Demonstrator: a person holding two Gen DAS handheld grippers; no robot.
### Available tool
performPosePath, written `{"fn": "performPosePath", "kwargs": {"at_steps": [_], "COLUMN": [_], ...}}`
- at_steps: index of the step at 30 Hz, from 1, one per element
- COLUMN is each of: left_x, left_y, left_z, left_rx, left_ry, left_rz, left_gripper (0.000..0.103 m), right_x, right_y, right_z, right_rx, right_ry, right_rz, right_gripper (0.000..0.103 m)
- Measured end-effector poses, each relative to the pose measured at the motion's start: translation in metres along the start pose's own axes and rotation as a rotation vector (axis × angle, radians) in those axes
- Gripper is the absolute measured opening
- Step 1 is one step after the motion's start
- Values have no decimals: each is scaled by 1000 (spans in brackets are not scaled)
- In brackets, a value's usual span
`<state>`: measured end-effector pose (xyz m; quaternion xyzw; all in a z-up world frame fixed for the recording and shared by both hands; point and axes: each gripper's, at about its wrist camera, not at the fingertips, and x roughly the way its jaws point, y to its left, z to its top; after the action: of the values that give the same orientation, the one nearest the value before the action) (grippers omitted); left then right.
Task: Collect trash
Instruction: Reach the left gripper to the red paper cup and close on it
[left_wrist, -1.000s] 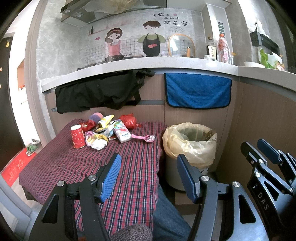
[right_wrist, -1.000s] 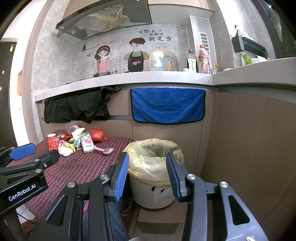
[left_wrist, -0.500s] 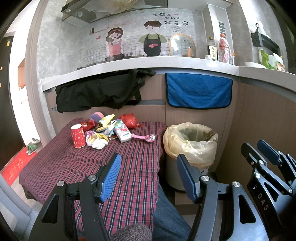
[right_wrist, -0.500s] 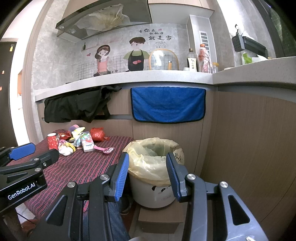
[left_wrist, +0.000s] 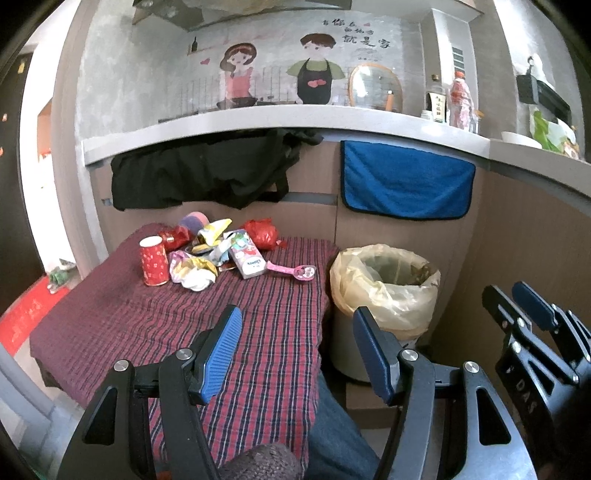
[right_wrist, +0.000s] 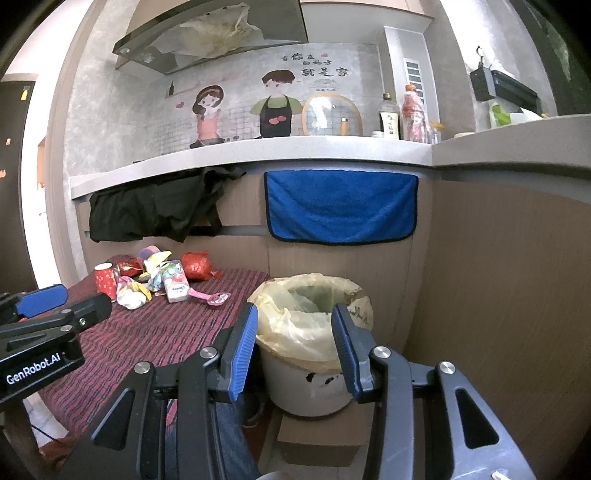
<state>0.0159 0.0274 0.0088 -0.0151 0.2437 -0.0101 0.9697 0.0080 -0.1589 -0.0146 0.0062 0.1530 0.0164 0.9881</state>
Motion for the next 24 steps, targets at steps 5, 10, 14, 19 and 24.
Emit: {"fn": "performPosePath", "kwargs": {"at_steps": [5, 10, 14, 19, 24], "left_x": [27, 67, 101, 157, 209], "left_y": [40, 106, 167, 236, 260], "left_z": [23, 49, 58, 61, 63], "left_rx": [-64, -133, -201, -275, -197], "left_ry": [1, -4, -33, 4, 52], "left_rz": [-19, 1, 94, 155, 161], "left_gripper": [63, 63, 63, 63, 64], "right_x": [26, 62, 97, 150, 196], "right_y": [9, 25, 40, 66, 94], "right_z": [18, 41, 56, 64, 61], "right_rx": [-15, -20, -15, -39, -86], "right_ry": [-6, 17, 43, 92, 139], "right_rz": [38, 96, 139, 173, 196], "right_gripper": [39, 39, 39, 39, 39]}}
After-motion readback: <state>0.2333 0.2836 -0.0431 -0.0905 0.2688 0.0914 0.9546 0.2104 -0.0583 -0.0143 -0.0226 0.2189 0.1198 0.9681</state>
